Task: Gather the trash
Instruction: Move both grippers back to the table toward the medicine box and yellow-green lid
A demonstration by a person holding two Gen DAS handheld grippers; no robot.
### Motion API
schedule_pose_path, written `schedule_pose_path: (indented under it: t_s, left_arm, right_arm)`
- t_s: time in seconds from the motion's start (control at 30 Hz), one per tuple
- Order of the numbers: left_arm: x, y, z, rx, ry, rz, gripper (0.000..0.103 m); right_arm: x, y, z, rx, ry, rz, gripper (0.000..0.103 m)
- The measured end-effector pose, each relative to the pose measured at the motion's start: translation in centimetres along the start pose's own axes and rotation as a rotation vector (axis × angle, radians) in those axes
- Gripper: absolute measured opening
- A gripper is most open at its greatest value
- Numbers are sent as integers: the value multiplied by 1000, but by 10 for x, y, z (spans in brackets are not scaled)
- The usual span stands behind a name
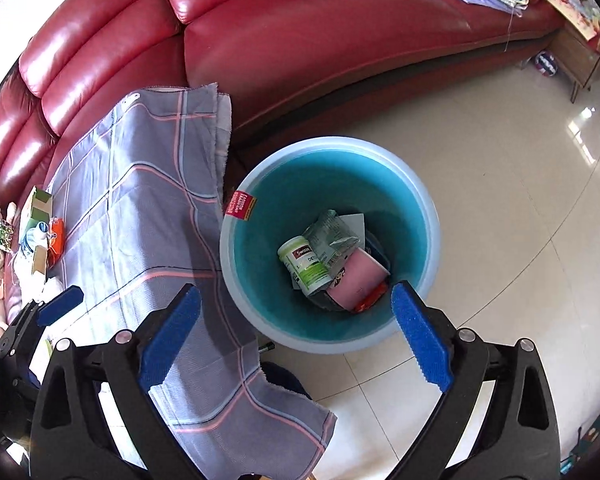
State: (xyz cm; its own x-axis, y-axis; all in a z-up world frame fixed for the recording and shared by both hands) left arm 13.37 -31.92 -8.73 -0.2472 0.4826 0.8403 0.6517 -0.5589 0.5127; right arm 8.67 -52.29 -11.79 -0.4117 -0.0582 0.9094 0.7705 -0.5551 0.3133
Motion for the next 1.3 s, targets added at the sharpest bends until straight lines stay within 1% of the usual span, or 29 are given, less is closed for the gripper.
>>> schedule_pose_path:
  t_s: [0.33,0.47,0.6,0.73,0.83,1.07,1.17,1.3]
  left_arm:
    - [46,-20,16,31,3,-53,99]
    - [67,-35,27,58,17,-76,99]
    - [86,-57,48,97,47,-89,99]
    - [106,-84,78,152,85,-93,99]
    - [122,-109,107,198,129,-96,99]
    - [148,-178,184,330,241,-59,99]
    - [157,-204,219,385,274,-46,99]
    - [169,-226,262,448,326,-43,99]
  right_arm:
    - [26,-25,39,60,-19,-31,92]
    - [32,-38,59,89,-17,-29,92]
    - [31,-49,89,137,-13,-20,92]
    - [26,-61,125,193,4,-6,92]
    - [19,-71,154,236,21,12,92]
    - [-9,-103,223,320,58,84,92]
    - [-21,-117,251,357,66,111,92]
    - [-36,-129,288,412,67,140,92]
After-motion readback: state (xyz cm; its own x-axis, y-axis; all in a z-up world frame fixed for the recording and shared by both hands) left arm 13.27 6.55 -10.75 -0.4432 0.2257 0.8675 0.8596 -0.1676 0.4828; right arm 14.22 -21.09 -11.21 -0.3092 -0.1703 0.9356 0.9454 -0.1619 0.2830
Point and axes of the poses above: each gripper's, at about its wrist camera, not at the fingertips, and x roughly against the way its jaws point, z to its left, y to its top, the point moved 3 cm from there along -x, roughly the way its jaws point, and after that the axes turned 7 degrees about -x, right-handed, at the moved point
